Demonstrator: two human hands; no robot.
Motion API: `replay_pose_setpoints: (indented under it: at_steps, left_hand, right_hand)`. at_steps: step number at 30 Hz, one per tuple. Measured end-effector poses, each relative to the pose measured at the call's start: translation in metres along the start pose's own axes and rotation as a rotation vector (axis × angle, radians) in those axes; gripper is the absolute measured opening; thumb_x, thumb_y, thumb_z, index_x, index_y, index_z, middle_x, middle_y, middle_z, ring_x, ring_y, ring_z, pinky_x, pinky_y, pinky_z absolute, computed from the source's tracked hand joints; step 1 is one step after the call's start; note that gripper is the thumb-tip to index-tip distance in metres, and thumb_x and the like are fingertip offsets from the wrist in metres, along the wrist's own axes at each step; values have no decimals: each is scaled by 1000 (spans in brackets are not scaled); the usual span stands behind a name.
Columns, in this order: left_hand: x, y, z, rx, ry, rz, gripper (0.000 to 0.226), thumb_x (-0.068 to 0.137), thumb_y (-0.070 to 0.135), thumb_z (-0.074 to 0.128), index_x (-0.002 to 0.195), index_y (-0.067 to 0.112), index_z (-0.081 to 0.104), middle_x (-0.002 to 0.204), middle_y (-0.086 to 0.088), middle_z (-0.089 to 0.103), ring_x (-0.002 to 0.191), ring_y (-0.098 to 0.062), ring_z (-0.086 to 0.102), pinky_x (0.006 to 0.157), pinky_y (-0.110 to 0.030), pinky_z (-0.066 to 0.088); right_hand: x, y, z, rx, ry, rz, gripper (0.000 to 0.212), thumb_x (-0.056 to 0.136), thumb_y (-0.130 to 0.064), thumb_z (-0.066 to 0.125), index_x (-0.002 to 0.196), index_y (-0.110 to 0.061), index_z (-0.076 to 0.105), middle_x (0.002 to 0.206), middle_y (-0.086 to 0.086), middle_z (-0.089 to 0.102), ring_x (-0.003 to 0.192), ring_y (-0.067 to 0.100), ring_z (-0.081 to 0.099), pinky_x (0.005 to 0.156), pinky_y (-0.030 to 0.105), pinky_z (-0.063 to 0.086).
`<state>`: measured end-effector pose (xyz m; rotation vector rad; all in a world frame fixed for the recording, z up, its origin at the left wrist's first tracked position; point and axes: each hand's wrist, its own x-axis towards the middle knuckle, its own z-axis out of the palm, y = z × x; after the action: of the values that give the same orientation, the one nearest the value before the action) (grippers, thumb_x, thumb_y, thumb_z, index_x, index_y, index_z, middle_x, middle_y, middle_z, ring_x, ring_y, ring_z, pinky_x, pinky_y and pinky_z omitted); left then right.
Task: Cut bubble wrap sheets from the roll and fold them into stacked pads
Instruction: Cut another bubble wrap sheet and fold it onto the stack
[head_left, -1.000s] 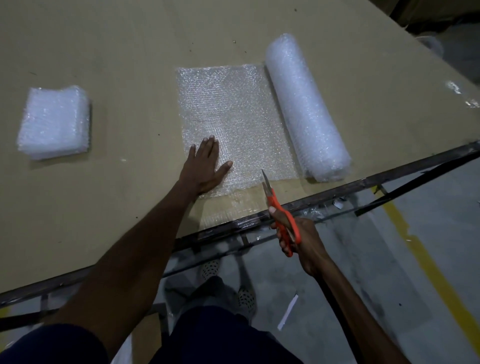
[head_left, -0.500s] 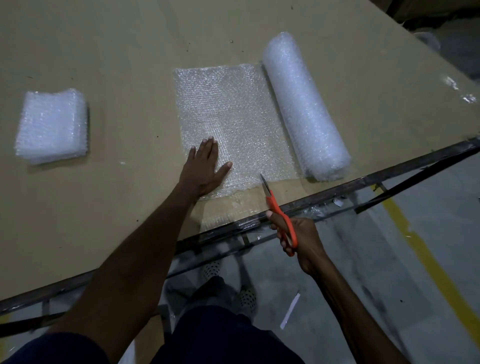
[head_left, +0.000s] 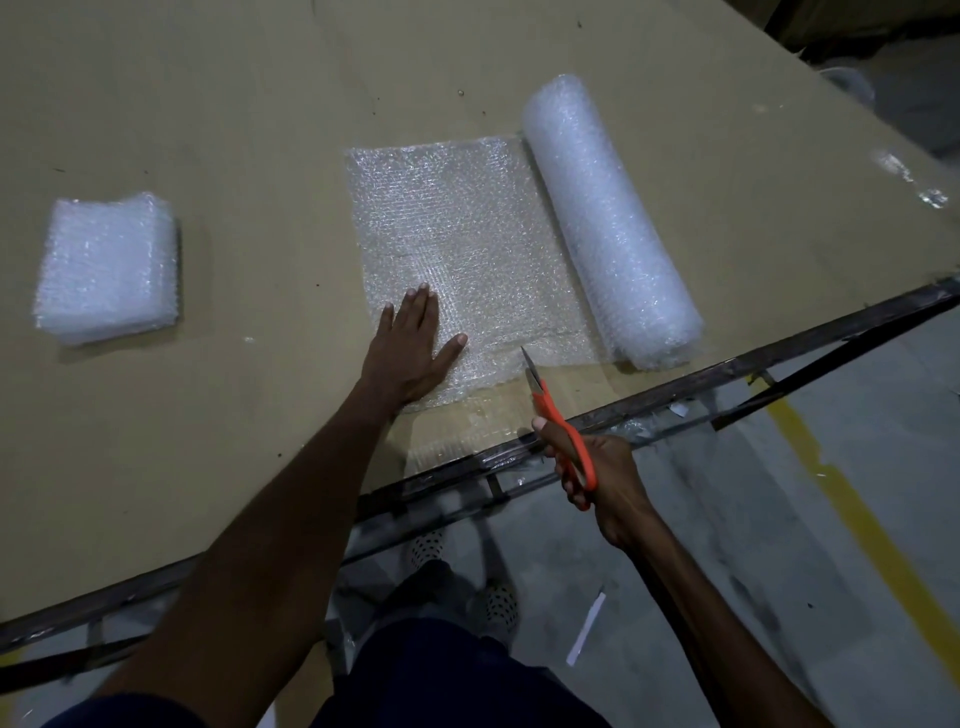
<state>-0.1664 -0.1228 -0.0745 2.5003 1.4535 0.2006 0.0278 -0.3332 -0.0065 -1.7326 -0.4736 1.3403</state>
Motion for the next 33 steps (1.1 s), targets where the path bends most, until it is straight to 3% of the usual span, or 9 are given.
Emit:
replay_pose_setpoints:
  at_steps: [3,10,13,19,24,28,33]
  left_hand:
    - [-1,0,0,3,2,0,81,102,61,23,158,4,13,167,-13,6,154,-25,2,124,-48,4]
    - [-1,0,-1,3,-13,-2,81,102,61,22,158,4,10,167,-13,4,154,-24,0,124,-47,3]
    - [-1,0,1,14,-2,8,82,102,61,22,158,3,13,167,-14,6,154,-25,3,124,-48,4]
    - [-2,-1,1,10,-4,11,87,97,65,14,158,3,12,167,-14,6,154,-26,3,124,-47,3]
    - [-2,-1,1,2,-5,13,83,101,63,20,158,3,12,167,-14,5,154,-25,2,124,-48,3]
    - [-2,-1,1,5,-2,9,90,95,67,13,158,3,13,167,-13,5,154,-25,3,124,-47,3]
    - [-3,-2,1,2,2,12,93,93,70,8,158,4,12,167,-13,5,154,-25,2,124,-48,3]
  right_hand:
    - [1,1,-1,-16,6,-11,64,79,-33,85,95,25,62,50,5,49,38,13,38,39,21,25]
    - [2,-5,2,-16,-6,4,59,76,-38,86,95,16,69,53,5,49,38,12,39,40,22,26]
    - [5,-2,5,-5,1,-9,65,77,-36,86,96,22,65,49,3,48,38,13,36,38,21,25]
    - [3,-4,6,1,11,2,49,73,-41,87,88,1,69,53,5,47,39,13,35,38,20,24]
    - [3,-12,8,-16,26,11,61,75,-45,87,94,11,72,62,12,50,41,13,40,40,21,26]
    - [-4,-6,1,-66,32,40,58,74,-49,86,86,6,73,58,10,54,43,15,42,41,22,28]
    - [-7,-5,2,-54,49,43,65,75,-47,85,91,13,71,57,9,54,43,16,42,41,22,28]
